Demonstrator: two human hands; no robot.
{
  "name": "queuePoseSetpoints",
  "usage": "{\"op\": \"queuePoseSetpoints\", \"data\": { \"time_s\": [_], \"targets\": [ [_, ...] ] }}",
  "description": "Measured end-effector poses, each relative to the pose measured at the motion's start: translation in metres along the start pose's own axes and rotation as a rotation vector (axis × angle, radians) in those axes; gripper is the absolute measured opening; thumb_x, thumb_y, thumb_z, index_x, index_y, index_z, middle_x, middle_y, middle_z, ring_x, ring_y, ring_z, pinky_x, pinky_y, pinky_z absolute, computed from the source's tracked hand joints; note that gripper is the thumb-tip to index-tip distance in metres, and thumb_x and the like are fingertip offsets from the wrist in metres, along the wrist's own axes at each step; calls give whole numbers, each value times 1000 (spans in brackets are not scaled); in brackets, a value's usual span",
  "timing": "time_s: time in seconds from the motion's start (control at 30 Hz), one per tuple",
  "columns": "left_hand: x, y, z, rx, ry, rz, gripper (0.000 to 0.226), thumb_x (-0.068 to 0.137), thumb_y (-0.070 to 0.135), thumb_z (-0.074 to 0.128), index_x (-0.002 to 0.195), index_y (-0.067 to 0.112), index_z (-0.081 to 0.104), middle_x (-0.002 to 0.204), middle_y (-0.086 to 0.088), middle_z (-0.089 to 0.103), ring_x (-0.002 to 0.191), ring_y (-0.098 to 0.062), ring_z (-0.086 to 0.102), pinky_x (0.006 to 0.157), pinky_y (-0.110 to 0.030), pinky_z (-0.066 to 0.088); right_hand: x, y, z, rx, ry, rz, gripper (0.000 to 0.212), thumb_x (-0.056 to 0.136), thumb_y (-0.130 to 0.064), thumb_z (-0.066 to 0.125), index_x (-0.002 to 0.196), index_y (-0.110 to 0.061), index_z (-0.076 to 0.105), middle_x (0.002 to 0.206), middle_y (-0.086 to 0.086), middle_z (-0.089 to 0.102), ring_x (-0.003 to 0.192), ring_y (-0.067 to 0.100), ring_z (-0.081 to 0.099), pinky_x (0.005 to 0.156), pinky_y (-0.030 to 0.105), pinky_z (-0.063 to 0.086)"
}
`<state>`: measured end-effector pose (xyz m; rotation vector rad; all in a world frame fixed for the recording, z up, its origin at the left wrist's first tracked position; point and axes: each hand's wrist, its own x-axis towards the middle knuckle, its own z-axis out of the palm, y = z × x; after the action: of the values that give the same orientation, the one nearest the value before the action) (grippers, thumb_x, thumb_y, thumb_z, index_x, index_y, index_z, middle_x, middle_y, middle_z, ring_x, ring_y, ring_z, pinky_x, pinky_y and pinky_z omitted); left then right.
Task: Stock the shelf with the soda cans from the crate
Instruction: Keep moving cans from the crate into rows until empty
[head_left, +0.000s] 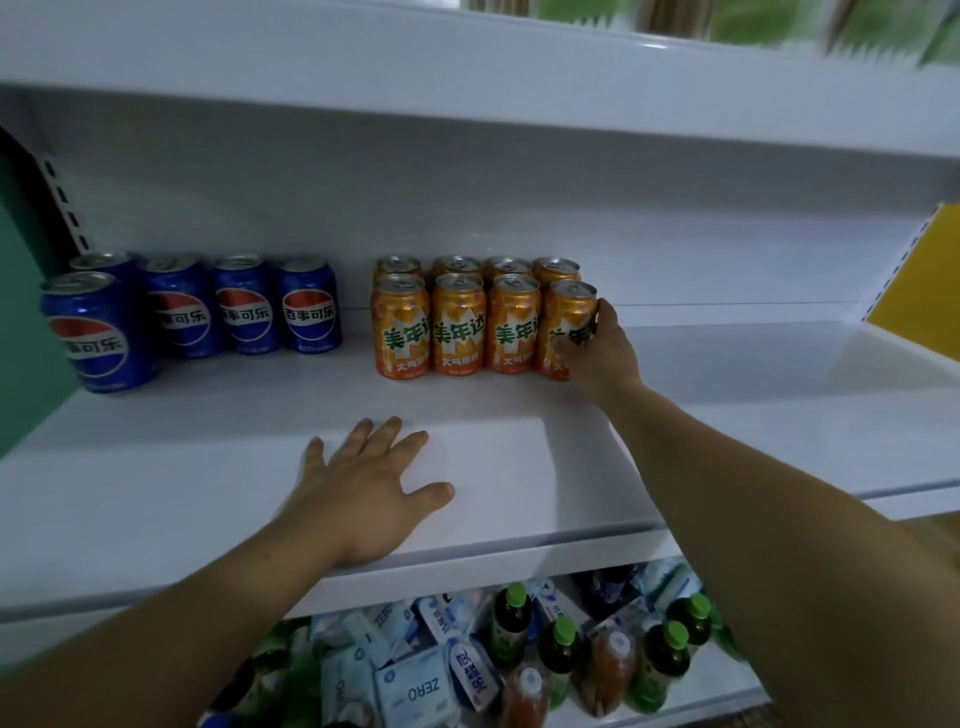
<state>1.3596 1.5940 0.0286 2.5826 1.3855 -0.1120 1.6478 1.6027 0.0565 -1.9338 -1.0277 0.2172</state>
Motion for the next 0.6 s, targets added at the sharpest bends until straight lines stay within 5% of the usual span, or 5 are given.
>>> {"op": "queuePoseSetpoints", "data": {
  "time_s": [0.33,0.6],
  "targets": [
    [-1,1,-1,-5,-6,3,75,87,75,19,151,41,-3,159,14,-14,146,-10,-16,117,-51,-10,1,-13,10,46,14,58,51,91,-33,59,134,-15,38,132,11,55,118,33,54,93,40,42],
    [-1,-1,-5,-20,0,9,78,87,76,20,152,38,2,161,11,-9,148,-14,-9,117,-54,-5,-53,-30,-49,-408,-226,56,73,92,-51,57,147,-9,32,145,16,44,127,34,47,99,38,41]
  ]
}}
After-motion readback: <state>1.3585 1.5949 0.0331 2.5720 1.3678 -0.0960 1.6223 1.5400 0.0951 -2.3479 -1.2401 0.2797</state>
